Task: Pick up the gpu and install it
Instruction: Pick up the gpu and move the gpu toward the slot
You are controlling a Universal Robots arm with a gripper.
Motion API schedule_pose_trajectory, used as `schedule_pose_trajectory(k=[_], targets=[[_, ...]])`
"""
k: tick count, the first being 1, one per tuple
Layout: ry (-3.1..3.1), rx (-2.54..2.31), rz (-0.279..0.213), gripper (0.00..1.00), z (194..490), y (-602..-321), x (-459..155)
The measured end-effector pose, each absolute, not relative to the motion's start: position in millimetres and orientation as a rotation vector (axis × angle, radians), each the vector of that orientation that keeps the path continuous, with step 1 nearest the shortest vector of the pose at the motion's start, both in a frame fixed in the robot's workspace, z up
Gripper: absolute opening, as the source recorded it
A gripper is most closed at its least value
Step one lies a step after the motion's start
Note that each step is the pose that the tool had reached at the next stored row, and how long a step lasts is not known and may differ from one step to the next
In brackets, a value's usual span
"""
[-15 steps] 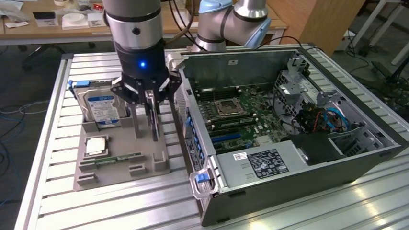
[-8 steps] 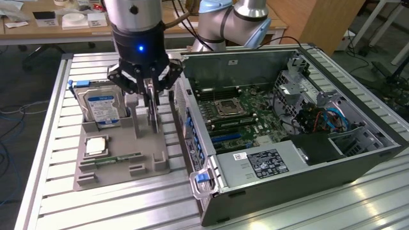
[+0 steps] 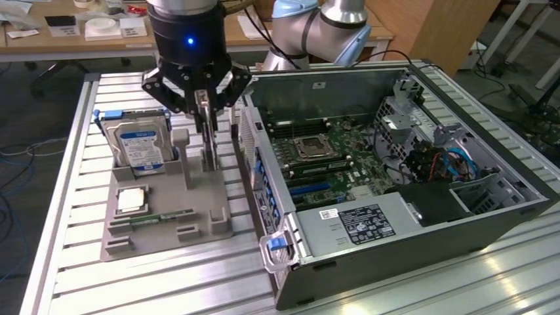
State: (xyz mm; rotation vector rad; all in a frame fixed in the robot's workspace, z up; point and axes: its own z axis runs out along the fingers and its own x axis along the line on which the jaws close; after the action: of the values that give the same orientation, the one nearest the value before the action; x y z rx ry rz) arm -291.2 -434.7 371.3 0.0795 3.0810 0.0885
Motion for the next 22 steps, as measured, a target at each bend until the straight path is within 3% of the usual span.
schedule_pose_trajectory(k=[11, 22], targets=[[3.081, 0.079, 0.089, 0.27, 402.8, -434.7, -291.1], [3.081, 0.079, 0.089, 0.27, 405.5, -434.7, -291.1]])
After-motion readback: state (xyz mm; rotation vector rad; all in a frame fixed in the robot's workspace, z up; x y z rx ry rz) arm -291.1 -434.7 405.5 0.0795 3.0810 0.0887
